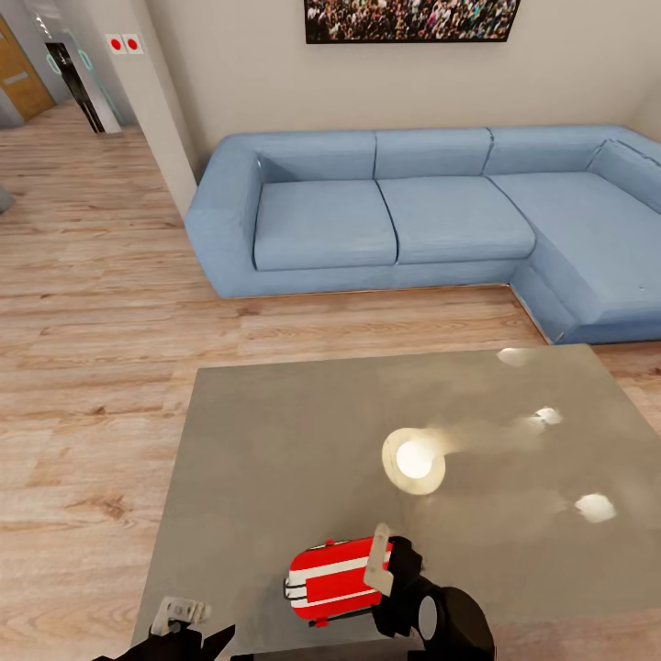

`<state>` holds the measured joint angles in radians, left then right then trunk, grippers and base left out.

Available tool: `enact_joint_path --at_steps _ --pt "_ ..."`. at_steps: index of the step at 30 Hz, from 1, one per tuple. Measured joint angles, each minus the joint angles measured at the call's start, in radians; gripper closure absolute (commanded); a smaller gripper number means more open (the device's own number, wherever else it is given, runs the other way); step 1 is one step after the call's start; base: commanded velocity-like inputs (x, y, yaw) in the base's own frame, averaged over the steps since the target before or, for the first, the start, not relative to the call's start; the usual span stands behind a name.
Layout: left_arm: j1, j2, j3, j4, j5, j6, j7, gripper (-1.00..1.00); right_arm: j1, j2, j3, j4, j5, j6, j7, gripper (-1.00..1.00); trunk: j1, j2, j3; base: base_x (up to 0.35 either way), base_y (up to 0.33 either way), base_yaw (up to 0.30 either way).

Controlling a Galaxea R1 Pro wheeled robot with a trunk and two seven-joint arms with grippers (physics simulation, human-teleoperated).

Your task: Turn on the radio receiver that's on the table in the living room.

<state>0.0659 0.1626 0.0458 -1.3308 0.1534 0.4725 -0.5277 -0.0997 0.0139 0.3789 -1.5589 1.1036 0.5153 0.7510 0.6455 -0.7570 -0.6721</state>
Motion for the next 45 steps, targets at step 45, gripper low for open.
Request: enact_joint_path --at_steps 45 --pt "0.000 0.000 0.000 -0.001 0.001 0.000 0.000 -1.00 -0.059 0.081 -0.016 0.165 0.029 -0.013 0.020 -1.00 0.000 0.000 0.000 0.000 0.000 0.000"
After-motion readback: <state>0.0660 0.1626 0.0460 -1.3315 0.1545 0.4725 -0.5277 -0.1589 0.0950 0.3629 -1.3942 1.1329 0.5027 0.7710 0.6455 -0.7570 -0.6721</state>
